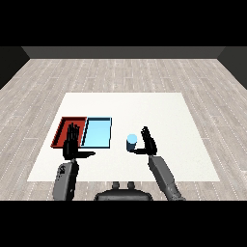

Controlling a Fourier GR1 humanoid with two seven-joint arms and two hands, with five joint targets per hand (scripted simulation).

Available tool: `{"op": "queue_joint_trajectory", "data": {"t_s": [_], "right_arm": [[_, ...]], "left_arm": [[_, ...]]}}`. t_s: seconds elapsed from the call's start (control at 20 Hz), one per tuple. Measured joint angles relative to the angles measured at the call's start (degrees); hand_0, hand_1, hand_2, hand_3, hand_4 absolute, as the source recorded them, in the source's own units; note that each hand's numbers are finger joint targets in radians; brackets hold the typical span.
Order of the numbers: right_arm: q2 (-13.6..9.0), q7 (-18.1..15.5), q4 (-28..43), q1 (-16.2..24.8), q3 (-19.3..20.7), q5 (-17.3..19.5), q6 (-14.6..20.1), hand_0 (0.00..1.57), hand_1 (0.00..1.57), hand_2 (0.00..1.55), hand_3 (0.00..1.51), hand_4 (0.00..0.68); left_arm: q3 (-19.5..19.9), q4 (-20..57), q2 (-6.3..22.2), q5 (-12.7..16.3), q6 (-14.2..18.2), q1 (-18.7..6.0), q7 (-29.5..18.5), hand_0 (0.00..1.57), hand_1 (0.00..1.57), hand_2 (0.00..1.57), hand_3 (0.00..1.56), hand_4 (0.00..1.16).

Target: Pick the blue can and put it in the blue box

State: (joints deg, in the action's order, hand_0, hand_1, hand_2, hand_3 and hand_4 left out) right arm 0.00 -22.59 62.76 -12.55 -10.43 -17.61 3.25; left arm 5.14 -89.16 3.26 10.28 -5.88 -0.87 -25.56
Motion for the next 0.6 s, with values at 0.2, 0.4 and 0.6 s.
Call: {"op": "queue_joint_trajectory", "data": {"t_s": [0.2, 0.4, 0.6], "right_arm": [[0.0, -0.93, -1.64, -1.33, -2.07, -1.81, 1.2, 0.0, 0.0, 0.0, 0.0, 0.0], [0.0, -2.13, -3.66, -2.56, -3.63, -3.35, 2.43, 0.0, 0.0, 0.0, 0.0, 0.0], [-0.17, -1.35, -5.34, -4.73, -2.96, -3.34, 2.06, 0.0, 0.0, 0.0, 0.0, 0.0]], "left_arm": [[-0.7, -0.46, -0.71, -0.86, 1.11, -0.27, 0.4, 0.0, 0.0, 0.0, 0.0, 0.0], [0.19, -1.49, 0.26, 0.05, 0.29, -0.02, 1.29, 0.0, 0.0, 0.0, 0.0, 0.0], [0.22, -0.98, 0.08, -0.41, 0.76, -0.49, 0.8, 0.0, 0.0, 0.0, 0.0, 0.0]]}}
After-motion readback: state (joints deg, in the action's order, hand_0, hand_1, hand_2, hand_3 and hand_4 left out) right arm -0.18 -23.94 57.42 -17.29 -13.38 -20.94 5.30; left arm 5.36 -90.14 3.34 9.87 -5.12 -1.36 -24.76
